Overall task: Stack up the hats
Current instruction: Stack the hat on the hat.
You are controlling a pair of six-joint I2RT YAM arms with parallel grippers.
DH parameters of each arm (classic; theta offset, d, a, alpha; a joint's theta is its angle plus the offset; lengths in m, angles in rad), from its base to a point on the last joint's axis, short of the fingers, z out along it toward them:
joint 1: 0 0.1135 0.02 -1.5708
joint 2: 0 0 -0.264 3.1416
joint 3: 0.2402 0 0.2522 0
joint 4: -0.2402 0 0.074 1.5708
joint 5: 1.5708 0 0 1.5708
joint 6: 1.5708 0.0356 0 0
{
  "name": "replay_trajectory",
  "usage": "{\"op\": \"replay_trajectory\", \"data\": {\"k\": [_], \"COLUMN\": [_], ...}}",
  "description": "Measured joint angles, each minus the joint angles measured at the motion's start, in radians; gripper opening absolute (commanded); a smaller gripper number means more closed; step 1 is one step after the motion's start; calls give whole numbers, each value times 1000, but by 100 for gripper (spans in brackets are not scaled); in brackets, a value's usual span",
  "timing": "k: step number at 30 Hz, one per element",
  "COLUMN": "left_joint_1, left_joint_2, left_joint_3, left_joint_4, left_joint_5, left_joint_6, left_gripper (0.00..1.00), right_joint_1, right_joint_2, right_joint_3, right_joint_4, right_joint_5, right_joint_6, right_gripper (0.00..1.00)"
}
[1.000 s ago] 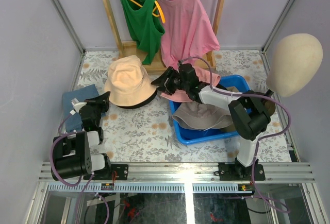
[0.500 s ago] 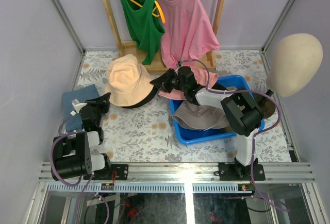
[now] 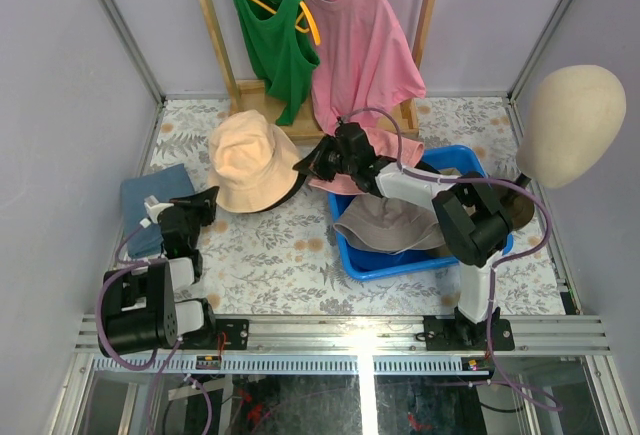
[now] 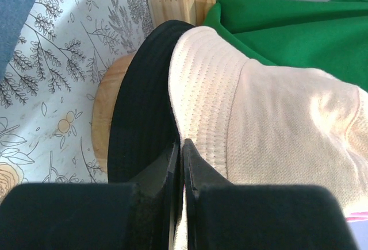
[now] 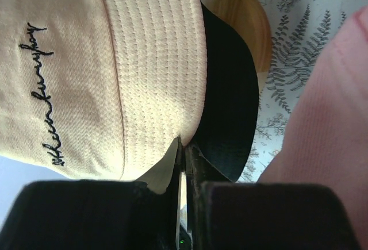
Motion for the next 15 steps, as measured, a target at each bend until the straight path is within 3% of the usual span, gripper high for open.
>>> {"op": "replay_trajectory", "data": {"k": [15], "left_joint_1": [-40], "left_joint_2": [-21], "left_joint_3": [96], "left_joint_4": [-245], "left_joint_5": [-24], "left_joint_6": [103], "left_gripper": [0], "right_joint_1": [0], "right_joint_2": [44], "right_joint_3": [98], "right_joint_4": [-159], "right_joint_5": [58], "right_joint_6": [-160], "right_gripper": [0]}}
